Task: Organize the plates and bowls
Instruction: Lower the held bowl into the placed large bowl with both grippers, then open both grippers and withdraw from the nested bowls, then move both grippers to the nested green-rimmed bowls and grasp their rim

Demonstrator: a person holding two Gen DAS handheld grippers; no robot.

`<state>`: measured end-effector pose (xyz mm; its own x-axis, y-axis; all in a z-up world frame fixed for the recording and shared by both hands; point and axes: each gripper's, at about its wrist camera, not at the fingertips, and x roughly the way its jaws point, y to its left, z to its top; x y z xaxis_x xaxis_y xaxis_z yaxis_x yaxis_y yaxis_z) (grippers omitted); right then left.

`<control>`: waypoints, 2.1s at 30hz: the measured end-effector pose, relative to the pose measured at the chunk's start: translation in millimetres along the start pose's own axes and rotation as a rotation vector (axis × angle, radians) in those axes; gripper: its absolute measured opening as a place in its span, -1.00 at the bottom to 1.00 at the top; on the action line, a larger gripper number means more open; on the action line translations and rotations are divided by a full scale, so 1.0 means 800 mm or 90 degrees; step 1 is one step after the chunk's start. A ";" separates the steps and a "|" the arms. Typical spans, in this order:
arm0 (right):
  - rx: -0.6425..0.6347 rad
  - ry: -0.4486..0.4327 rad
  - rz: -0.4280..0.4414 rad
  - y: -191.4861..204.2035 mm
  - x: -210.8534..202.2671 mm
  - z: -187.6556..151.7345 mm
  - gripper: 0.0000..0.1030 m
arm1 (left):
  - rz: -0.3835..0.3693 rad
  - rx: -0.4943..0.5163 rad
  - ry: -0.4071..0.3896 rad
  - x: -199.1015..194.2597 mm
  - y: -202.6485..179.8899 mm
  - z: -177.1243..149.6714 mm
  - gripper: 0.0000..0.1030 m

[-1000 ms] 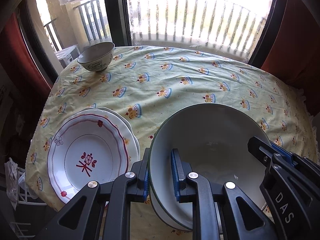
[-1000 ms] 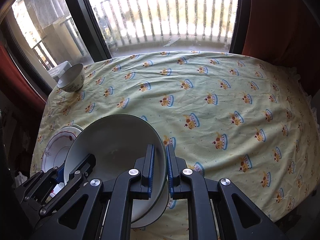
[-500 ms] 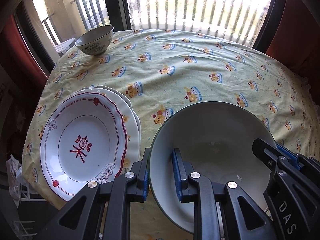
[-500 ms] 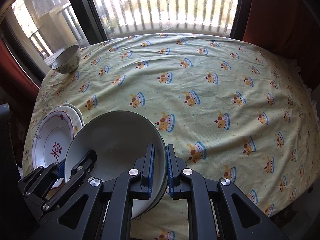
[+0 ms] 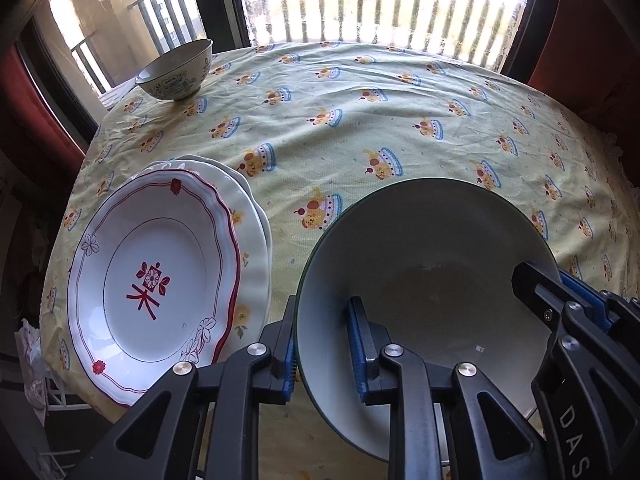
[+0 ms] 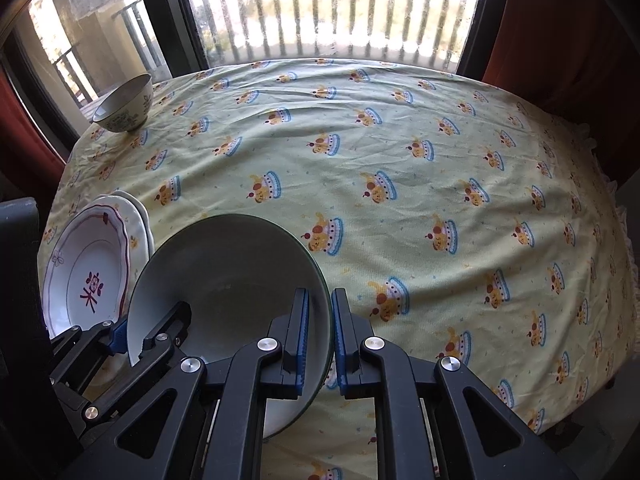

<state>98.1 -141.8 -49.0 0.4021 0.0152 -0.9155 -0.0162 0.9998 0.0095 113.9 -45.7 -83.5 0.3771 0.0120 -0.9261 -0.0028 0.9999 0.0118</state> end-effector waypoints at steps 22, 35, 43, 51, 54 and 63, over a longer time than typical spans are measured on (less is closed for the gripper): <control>0.013 -0.027 0.050 0.008 -0.027 0.005 0.32 | -0.031 -0.003 -0.016 -0.031 0.019 0.013 0.45; 0.025 -0.045 0.071 0.061 -0.040 0.050 0.32 | -0.039 0.033 -0.058 -0.048 0.075 0.063 0.47; 0.041 -0.056 0.066 0.117 -0.032 0.085 0.32 | -0.061 0.045 -0.079 -0.041 0.132 0.097 0.41; 0.074 -0.063 0.043 0.177 -0.017 0.123 0.32 | -0.058 0.067 -0.081 -0.024 0.193 0.139 0.39; 0.086 -0.067 0.035 0.199 -0.010 0.138 0.32 | -0.062 0.072 -0.084 -0.018 0.214 0.156 0.39; 0.102 -0.072 0.010 0.247 0.012 0.186 0.31 | -0.061 0.072 -0.081 0.007 0.255 0.205 0.39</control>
<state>234.7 57.8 4.0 0.5036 0.0230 -0.8637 0.1184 0.9884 0.0954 267.2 158.4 -24.1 0.4853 -0.0912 -0.8696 0.1407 0.9897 -0.0253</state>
